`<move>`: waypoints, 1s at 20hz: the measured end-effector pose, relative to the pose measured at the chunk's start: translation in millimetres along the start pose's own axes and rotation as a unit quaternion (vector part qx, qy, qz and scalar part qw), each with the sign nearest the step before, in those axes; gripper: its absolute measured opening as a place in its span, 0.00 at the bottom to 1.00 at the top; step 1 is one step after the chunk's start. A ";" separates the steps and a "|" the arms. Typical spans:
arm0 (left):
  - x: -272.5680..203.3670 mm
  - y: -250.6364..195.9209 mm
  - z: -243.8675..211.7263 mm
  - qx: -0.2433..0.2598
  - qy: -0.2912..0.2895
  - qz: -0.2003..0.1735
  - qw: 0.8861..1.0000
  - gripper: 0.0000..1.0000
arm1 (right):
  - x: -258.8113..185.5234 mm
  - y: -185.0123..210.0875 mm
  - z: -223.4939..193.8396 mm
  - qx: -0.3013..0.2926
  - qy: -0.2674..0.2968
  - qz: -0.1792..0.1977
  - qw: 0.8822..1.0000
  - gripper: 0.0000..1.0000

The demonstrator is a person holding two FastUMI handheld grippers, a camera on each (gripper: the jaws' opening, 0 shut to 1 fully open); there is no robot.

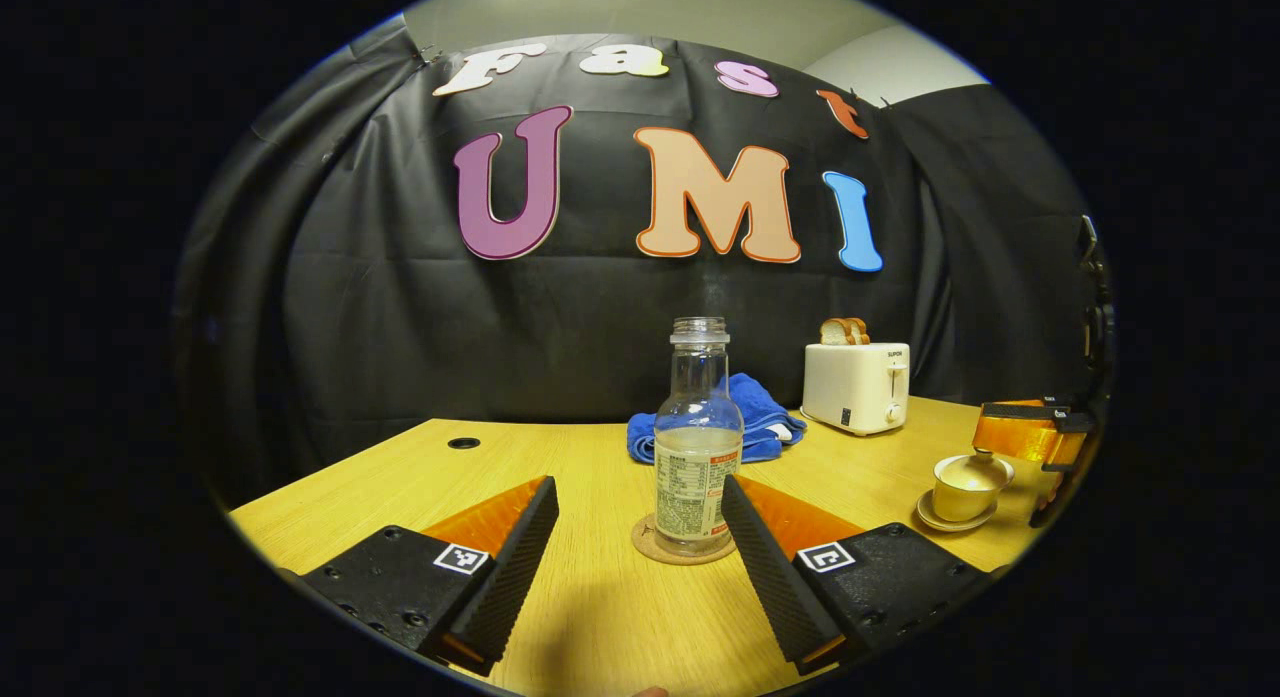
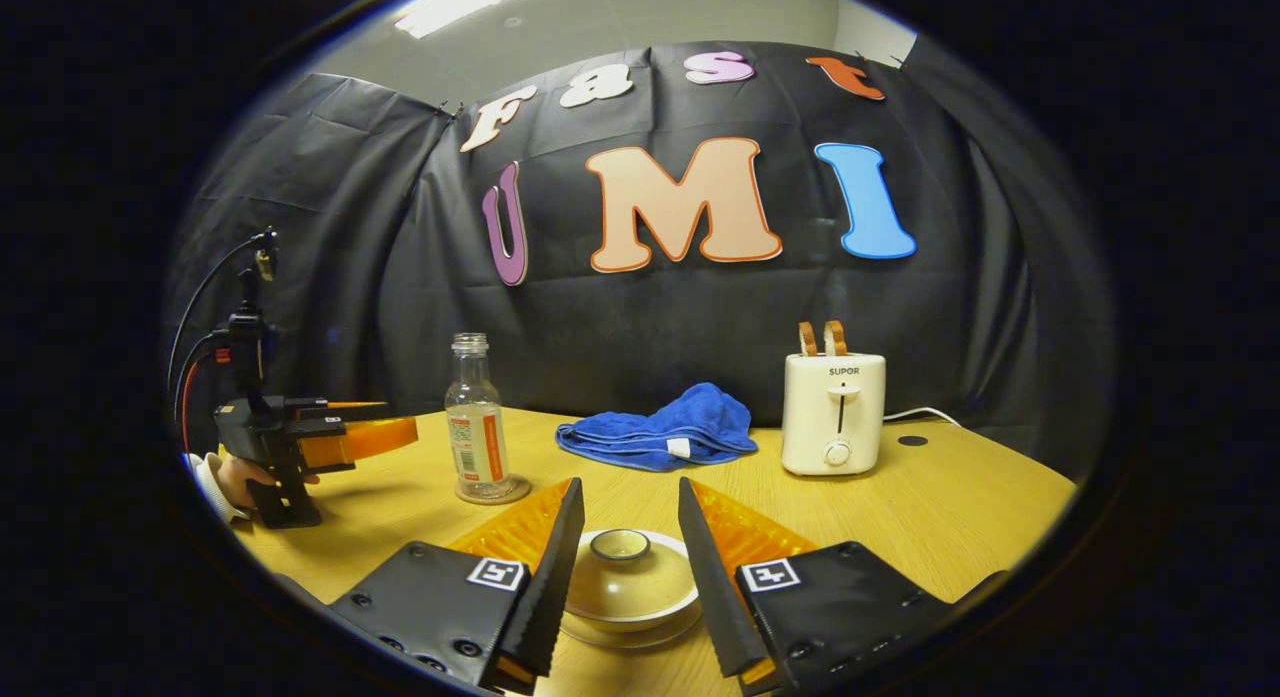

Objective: Open the teacup lid with one hand, grasp the water bottle and pour water into the teacup with the other hand; after pouring, place the water bottle on the coaster and then close the teacup lid.

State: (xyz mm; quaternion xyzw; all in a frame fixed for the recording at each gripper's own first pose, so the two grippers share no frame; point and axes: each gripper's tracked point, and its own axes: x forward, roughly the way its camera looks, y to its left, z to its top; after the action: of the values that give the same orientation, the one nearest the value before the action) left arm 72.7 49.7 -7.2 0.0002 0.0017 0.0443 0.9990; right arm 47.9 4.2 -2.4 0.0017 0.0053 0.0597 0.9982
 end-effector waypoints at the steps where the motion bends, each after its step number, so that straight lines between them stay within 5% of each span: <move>1: 0.2 0.5 -0.8 0.000 0.000 0.001 1.000 0.96 | -0.2 -4.0 -0.1 0.000 -0.001 -0.011 1.000 0.65; 3: 0.1 1.9 -0.2 0.000 0.000 0.004 1.000 0.96 | -1.6 -7.9 -0.1 0.000 -0.001 -0.023 1.000 0.86; 8: -1.1 8.3 -0.6 0.000 0.001 0.018 1.000 0.96 | -7.6 -30.9 1.5 -0.002 -0.005 -0.079 0.997 0.94; 14: -4.1 19.1 0.1 0.002 0.000 0.047 0.999 0.96 | -20.7 -52.9 2.9 -0.004 -0.007 -0.125 0.992 0.94; 20: -14.6 36.3 -0.8 0.002 0.002 0.102 0.995 0.96 | -41.6 -99.6 5.7 -0.008 -0.012 -0.226 0.974 0.90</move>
State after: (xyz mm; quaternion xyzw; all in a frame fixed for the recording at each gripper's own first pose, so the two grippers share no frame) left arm 54.9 84.6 -8.0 0.0027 0.0033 0.1458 0.9893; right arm 18.6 -99.7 3.3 -0.0067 -0.0068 -0.1677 0.9858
